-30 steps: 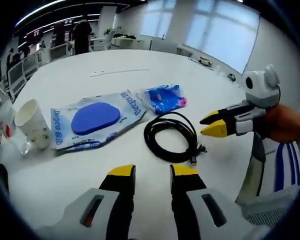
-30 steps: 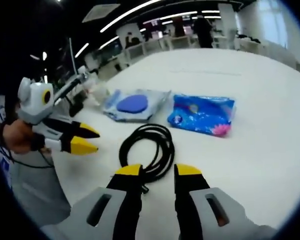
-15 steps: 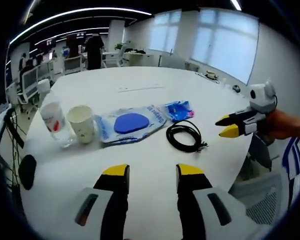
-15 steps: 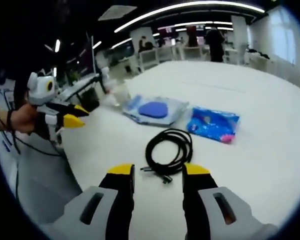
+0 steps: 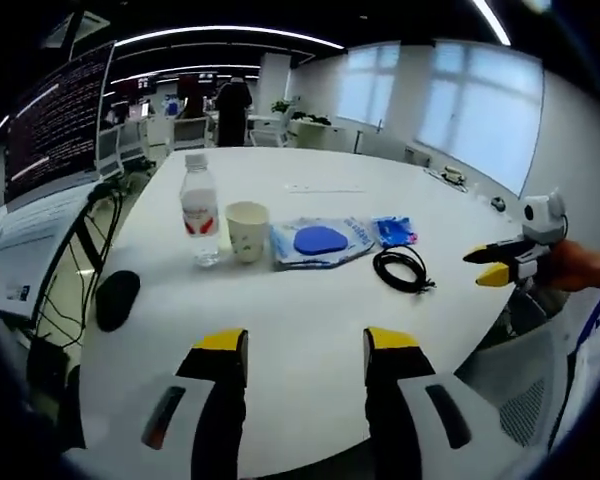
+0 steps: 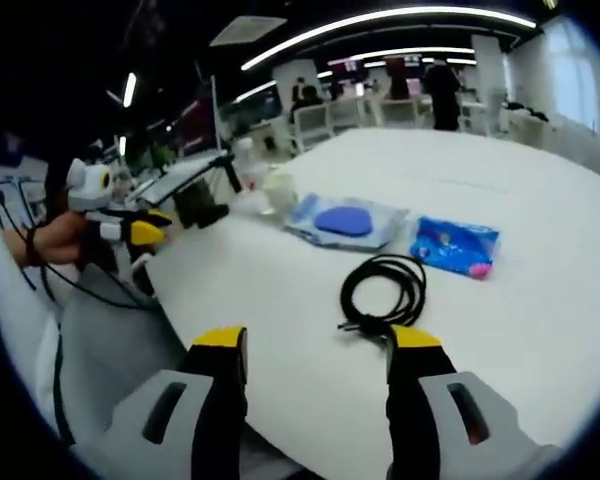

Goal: Arrange the tabletop items into an orderly group along one side of the table until the central work area is clear of visible clutter.

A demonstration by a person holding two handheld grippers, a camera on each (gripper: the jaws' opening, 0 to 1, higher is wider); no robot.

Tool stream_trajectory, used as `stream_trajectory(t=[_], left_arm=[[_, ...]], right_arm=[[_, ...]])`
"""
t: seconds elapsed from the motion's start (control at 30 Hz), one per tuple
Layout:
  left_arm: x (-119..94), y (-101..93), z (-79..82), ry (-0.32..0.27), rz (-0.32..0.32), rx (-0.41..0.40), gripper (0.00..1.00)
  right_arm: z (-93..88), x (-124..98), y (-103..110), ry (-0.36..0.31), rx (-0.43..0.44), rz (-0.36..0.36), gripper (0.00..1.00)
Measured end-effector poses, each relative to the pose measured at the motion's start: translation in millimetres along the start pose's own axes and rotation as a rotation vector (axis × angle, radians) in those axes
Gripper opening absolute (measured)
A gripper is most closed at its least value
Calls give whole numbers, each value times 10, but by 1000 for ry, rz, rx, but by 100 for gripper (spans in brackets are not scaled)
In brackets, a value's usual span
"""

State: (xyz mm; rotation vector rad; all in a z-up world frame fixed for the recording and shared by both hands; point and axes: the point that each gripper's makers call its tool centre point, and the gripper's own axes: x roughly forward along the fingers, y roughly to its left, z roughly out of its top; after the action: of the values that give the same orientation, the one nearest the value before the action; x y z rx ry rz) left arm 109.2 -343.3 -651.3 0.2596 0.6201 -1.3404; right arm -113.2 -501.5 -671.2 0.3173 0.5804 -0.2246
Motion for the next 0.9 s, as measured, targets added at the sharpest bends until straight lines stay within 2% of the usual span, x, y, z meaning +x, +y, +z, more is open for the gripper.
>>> stream_trajectory(t=[0.27,0.47,0.9], left_arm=[[-142,99,-123,-8,18,-41,49],[-186,89,-158,-10,15,-51,49],[-200,122,-94,-33,9,-65,50]], right_arm=[[-4,-10,105,0,13,2,57],[-38,4,173,10,18,9,58],[-42,38,266,22,23,11,58]])
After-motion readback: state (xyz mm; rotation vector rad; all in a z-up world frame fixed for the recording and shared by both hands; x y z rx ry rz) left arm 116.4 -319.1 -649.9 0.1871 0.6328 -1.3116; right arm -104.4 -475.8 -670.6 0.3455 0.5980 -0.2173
